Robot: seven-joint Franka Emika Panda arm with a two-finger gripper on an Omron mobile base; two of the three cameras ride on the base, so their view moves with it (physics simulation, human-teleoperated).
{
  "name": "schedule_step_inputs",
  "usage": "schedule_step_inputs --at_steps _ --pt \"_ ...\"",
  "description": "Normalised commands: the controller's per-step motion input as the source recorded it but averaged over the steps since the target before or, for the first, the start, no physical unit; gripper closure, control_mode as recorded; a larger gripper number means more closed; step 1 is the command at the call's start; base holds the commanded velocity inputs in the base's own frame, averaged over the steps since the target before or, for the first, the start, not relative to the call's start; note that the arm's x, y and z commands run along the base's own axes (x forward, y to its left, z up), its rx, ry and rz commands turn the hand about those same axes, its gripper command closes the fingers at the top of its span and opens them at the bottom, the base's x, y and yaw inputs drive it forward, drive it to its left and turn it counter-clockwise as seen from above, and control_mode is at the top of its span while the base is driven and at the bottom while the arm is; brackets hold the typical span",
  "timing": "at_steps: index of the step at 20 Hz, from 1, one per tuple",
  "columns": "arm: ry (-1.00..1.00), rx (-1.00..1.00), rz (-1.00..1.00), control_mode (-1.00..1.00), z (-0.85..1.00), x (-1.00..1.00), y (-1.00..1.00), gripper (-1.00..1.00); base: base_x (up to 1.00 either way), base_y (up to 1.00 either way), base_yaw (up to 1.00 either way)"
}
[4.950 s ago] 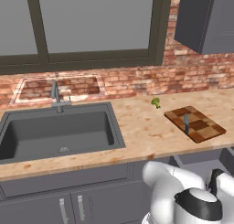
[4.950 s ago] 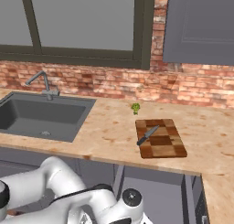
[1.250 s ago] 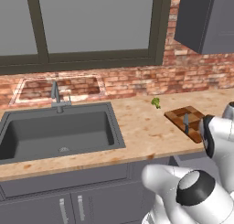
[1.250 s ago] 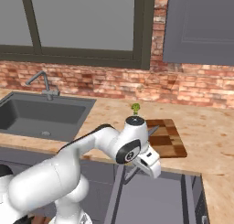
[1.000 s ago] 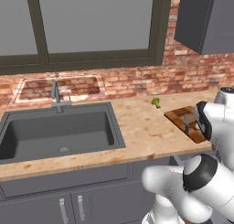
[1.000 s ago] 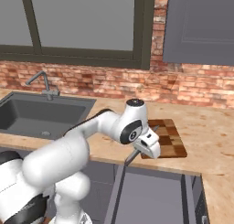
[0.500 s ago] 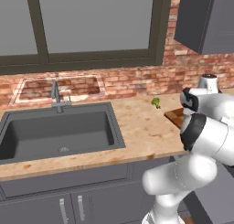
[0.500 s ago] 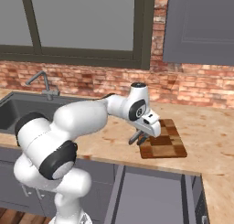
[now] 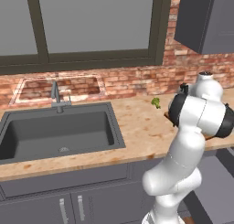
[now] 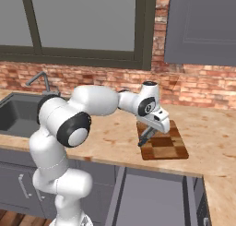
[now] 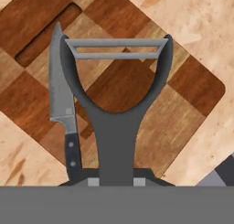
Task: Open the drawer on the right and place the cutting tools on the cutting board.
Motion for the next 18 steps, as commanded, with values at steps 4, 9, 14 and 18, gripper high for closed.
schedule_step_inputs --at_steps 4,9,14,18 --pt "0.0 0.0 0.0 -1.0 -0.26 0.05 -0.37 1.0 0.0 0.0 0.0" --pt "0.0 0.0 0.0 -1.0 -0.35 -0.01 -0.18 1.0 0.0 0.0 0.0" --pt "0.0 0.0 0.0 -1.0 -0.36 -0.02 0.0 1.0 0.0 0.0 0.0" --pt "0.0 0.0 0.0 -1.0 -0.29 0.0 0.0 1.0 0.0 0.0 0.0"
